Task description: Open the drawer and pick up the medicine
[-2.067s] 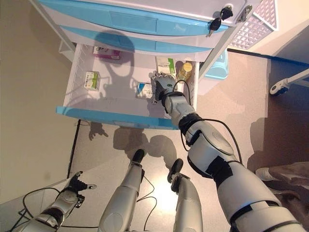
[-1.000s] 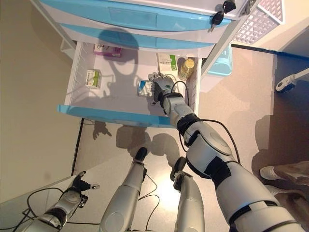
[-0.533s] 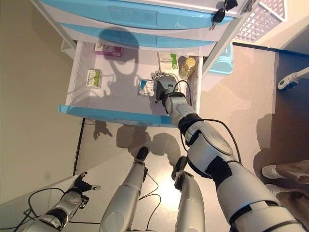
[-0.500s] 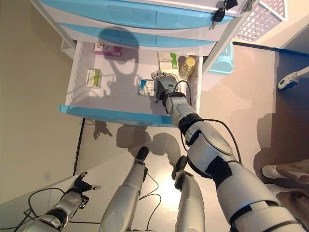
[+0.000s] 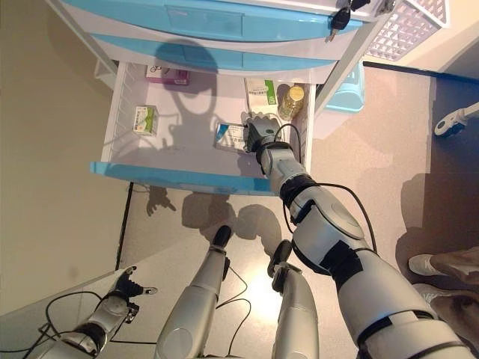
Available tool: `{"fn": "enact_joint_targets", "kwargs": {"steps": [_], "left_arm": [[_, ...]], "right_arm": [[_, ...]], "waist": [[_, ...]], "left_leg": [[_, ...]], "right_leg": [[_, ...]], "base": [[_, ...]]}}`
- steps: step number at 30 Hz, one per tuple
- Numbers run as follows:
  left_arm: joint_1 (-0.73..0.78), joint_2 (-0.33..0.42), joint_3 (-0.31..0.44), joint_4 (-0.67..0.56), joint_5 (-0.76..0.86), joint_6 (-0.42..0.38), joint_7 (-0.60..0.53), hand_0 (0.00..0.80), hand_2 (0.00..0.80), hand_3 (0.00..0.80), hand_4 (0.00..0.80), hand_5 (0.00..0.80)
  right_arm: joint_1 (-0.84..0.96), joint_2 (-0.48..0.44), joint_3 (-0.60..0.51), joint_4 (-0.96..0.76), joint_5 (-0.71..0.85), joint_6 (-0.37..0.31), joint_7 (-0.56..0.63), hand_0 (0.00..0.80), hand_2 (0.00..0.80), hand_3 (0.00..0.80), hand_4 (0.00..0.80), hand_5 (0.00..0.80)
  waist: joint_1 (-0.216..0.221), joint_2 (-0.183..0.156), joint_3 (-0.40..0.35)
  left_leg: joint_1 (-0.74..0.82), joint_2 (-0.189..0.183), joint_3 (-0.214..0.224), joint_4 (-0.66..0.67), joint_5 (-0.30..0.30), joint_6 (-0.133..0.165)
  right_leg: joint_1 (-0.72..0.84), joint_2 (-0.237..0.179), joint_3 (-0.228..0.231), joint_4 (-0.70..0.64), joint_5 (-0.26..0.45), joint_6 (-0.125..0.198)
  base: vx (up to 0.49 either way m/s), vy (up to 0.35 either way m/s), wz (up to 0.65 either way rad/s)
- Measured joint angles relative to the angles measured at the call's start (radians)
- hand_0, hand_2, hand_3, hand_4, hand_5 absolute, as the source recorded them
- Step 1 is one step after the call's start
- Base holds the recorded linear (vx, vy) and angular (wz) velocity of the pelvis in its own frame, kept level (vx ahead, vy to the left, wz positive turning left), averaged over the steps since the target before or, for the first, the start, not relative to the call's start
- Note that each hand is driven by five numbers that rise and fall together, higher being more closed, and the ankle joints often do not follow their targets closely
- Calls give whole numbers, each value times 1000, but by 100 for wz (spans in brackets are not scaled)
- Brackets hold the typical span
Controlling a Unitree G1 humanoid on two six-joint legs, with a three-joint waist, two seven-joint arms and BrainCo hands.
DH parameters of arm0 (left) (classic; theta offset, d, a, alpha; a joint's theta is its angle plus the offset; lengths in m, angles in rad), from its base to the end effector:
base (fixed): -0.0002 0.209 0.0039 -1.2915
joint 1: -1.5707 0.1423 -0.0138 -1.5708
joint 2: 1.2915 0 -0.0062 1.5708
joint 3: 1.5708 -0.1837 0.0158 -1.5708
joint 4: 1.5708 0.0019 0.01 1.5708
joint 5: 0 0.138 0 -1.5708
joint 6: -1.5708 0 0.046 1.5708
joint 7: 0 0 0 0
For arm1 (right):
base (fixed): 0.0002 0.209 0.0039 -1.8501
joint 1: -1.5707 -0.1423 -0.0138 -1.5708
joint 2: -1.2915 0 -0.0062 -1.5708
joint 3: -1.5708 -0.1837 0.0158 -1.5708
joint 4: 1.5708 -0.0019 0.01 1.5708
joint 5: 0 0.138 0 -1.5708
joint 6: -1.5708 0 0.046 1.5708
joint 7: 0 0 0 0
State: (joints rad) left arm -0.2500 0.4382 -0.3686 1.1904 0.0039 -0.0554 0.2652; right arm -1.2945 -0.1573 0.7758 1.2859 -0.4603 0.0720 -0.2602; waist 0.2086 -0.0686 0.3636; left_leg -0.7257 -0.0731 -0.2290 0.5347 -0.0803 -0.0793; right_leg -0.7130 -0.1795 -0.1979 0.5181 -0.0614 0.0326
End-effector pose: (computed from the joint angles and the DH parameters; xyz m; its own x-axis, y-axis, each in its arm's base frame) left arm 0.1658 0.2661 -0.0686 0.6703 0.4192 -0.6123 0.1451 0.7351 0.6622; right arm 0.3725 -0.0825 0.1690 0.9773 0.1847 0.1043 0.0791 0.1388 -0.9872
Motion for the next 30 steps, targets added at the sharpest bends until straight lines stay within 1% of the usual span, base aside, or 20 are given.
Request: {"fn": "enact_joint_targets", "kwargs": {"steps": [1, 2, 3, 5, 7, 8, 9, 11, 12, 14, 15, 16, 17, 18, 20, 21, 23, 24, 29, 30], "left_arm": [[0, -2, 2, 0, 0, 0, 0, 0, 0, 0, 0, 0], [0, -3, 1, 0, 0, 0, 0, 0, 0, 0, 0, 0], [0, -5, 2, 0, 0, 0, 0, 0, 0, 0, 0, 0], [0, -5, 2, 0, 0, 0, 0, 0, 0, 0, 0, 0], [0, -4, 1, 0, 0, 0, 0, 0, 0, 0, 0, 0], [0, -4, 2, 0, 0, 1, 0, 0, 0, 0, 0, 0], [0, -3, 1, 0, 0, 0, 0, 0, 0, 0, 0, 0], [1, -4, 2, -3, 0, 0, 0, 0, 0, 0, 0, 0], [1, -3, 2, -4, 0, 1, 0, 0, 0, 0, 0, 0], [2, -4, 2, -6, 0, 0, 0, 0, 0, 0, 0, 0], [1, -5, 1, -6, 0, 1, 0, 0, 0, 0, 0, 0], [2, -4, 2, -7, 0, 0, 0, 0, 0, 0, 0, 0], [2, -4, 2, -8, 0, 0, 0, 0, 0, 0, 0, 0], [2, -4, 0, -8, 0, 0, 0, 0, 0, 0, 0, 0], [2, -4, 4, -8, 0, 0, 0, 0, 0, 0, 0, 0], [2, -4, 4, -9, 0, 0, 0, 0, 0, 0, 0, 0], [3, -3, 5, -10, 0, 1, 0, 0, 0, 0, 0, 0], [3, -4, 4, -10, 0, 0, 0, 0, 0, 0, 0, 0], [2, -4, 6, -12, 0, 0, 0, 0, 0, 0, 0, 0], [4, -4, 14, -13, 0, 1, 0, 0, 0, 0, 0, 0]], "right_arm": [[0, 1, -1, 0, 0, 0, 0, 800, 800, 800, 800, 800], [0, 0, -1, -1, 0, 0, 0, 800, 800, 800, 800, 800], [0, 0, -1, -2, 0, 0, -1, 800, 800, 800, 800, 800], [0, 0, -1, -2, 0, 0, -1, 800, 800, 800, 800, 800], [0, -1, -1, -2, 0, 1, -1, 800, 800, 800, 800, 800], [0, -1, -1, -2, 0, 1, -1, 800, 800, 800, 800, 800], [0, -2, -1, -2, 0, 1, -1, 800, 800, 800, 800, 800], [0, -3, -1, -2, 0, 1, -1, 800, 800, 800, 800, 800], [0, -3, 0, -2, 0, 1, -1, 800, 800, 800, 800, 800], [0, -3, -1, -2, 0, 0, -3, 800, 800, 800, 800, 800], [0, -4, 0, -2, 0, 0, -3, 800, 800, 800, 800, 800], [0, -6, -2, -2, 0, 1, -4, 800, 800, 800, 800, 800], [0, -7, -1, -2, 0, 1, -4, 800, 800, 800, 800, 800], [0, -8, -1, -2, 0, 0, -5, 800, 800, 800, 800, 800], [0, -8, -3, -1, 0, 0, -6, 800, 800, 800, 800, 800], [0, -13, -9, -4, 1, 0, -6, 800, 800, 800, 800, 800], [0, -13, -23, -4, 2, 1, -5, 800, 800, 800, 800, 800], [0, -22, -30, -15, 18, 0, -6, 800, 800, 800, 800, 800], [0, -46, -36, -32, 55, -1, -8, 800, 800, 800, 800, 800], [1, -59, -36, -60, 72, -1, -7, 800, 800, 800, 800, 800]], "waist": [[-1, 1, 0], [-1, 1, 0], [-1, 3, 1], [-1, 4, 1], [0, 4, 1], [-1, 4, 1], [0, 4, 1], [-1, 5, 1], [0, 5, 0], [-1, 6, 1], [-2, 7, 0], [-1, 7, 0], [-1, 7, 0], [-1, 8, 0], [-1, 8, 0], [-1, 9, -1], [-2, 9, -1], [-2, 9, -1], [-4, 9, -1], [-7, 9, -1]], "left_leg": [[0, 1, 0, -1, -8, 3], [-1, 1, 1, 0, 3, 0], [-1, 3, 1, -4, -9, 2], [-1, 1, 2, -2, 1, -1], [-2, 1, 4, -1, 3, 1], [-2, 1, 4, 0, -8, 4], [-2, 0, 4, 0, 5, 2], [-3, 4, 4, -1, -8, 4], [-3, -1, 6, 1, 5, 1], [-3, -1, 7, -1, -5, 3], [-3, -2, 7, -1, 6, 2], [-2, -1, 8, -2, -6, 5], [-3, -2, 8, 0, 5, 3], [-3, -2, 10, -1, 4, 3], [-3, 0, 8, 0, -9, 4], [-2, 1, 8, -1, -8, 2], [-2, -1, 9, 1, -8, 3], [-2, -2, 10, 2, 2, 3], [-1, -2, 12, 2, 2, 4], [1, -1, 14, 0, 2, 4]], "right_leg": [[0, 1, 1, 0, -7, -1], [-2, 1, 0, -1, 0, 1], [-2, 1, 0, -2, -3, 1], [-2, 0, 1, -2, 0, 5], [-2, 0, 1, -3, -1, 2], [-2, 0, 3, -1, -3, -1], [-3, -1, 3, -1, 5, 1], [-4, -1, 2, 0, -1, 4], [-4, 0, 6, -1, 3, 2], [-6, 0, 10, -1, -1, 2], [-7, -1, 10, -1, 7, 3], [-6, 0, 11, 0, -2, 3], [-7, -1, 11, 0, 5, 4], [-7, 0, 11, -2, 3, 7], [-6, 0, 12, 0, -4, 2], [-6, 0, 11, -1, -3, 6], [-6, 0, 12, 1, -5, 2], [-7, 0, 13, 0, 5, 2], [-6, 0, 17, -4, 7, 5], [-4, 2, 18, -10, 9, 6]], "base": [[0, 0, 0], [-88, 21, -2], [91, -21, -2], [3, -1, 0], [0, 0, 0], [0, 0, 0], [0, 0, 0], [45, -10, 0], [0, 0, 0], [0, 0, 0], [0, 0, 0], [-93, 25, 1], [0, 0, 0], [-93, 22, -1], [0, 0, 0], [88, -19, 0], [-46, 11, -1], [-96, 27, -2], [-1, 2, -1], [15, 10, -3]]}}
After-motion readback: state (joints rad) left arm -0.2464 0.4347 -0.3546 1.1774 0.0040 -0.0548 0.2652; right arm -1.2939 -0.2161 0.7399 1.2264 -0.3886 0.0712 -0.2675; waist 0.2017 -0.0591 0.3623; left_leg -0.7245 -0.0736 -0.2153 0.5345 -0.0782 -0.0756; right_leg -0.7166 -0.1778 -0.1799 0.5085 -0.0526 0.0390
